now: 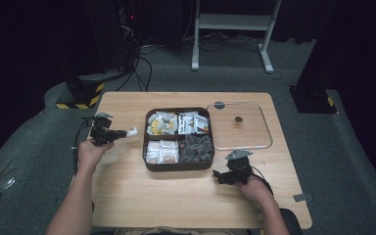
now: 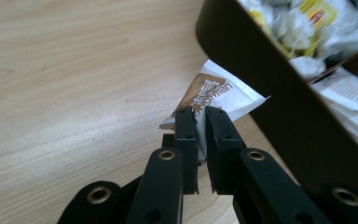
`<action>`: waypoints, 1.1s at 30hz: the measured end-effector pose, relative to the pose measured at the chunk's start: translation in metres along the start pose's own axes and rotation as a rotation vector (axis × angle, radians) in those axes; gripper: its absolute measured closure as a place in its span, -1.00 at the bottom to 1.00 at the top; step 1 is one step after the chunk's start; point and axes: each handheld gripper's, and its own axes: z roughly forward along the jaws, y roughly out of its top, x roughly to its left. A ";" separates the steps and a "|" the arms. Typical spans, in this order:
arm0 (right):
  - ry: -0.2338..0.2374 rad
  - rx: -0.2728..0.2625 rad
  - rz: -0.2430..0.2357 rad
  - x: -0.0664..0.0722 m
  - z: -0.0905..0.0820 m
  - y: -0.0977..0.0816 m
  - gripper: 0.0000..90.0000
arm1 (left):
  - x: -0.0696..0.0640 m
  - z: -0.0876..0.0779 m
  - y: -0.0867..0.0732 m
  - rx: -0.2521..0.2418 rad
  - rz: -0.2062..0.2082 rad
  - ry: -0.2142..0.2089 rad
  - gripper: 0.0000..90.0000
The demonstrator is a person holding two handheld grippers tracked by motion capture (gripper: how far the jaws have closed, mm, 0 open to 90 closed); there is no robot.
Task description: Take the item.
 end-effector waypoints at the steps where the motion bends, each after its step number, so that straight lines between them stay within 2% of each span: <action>1: 0.000 0.000 0.000 0.000 0.000 0.000 -0.83 | 0.000 0.004 0.000 0.015 -0.001 0.004 0.87; 4: 0.000 -0.001 -0.001 0.000 0.000 0.000 -0.83 | -0.002 0.014 0.000 0.048 0.002 0.006 0.87; 10: 0.001 0.001 -0.002 0.000 0.000 0.000 -0.83 | -0.002 0.026 -0.002 0.067 -0.002 0.004 0.87; 16: 0.000 0.001 0.000 0.000 0.000 0.000 -0.83 | -0.002 0.030 -0.002 0.051 -0.001 0.004 0.86; 19: 0.000 0.000 -0.002 0.000 0.000 0.000 -0.83 | -0.004 0.034 -0.003 0.074 0.010 -0.004 0.84; 21: 0.000 0.000 -0.002 0.000 0.000 0.000 -0.83 | -0.005 0.034 -0.003 0.067 0.010 0.000 0.82; 27: 0.000 0.001 0.000 0.000 0.000 0.000 -0.83 | -0.004 0.033 -0.003 0.056 -0.009 -0.019 0.66; 29: 0.000 0.001 0.001 0.000 0.000 0.000 -0.83 | -0.003 0.032 -0.003 0.052 -0.022 -0.040 0.57; 33: 0.000 0.001 0.001 0.000 0.000 0.000 -0.83 | -0.004 0.030 -0.002 0.048 -0.018 -0.034 0.43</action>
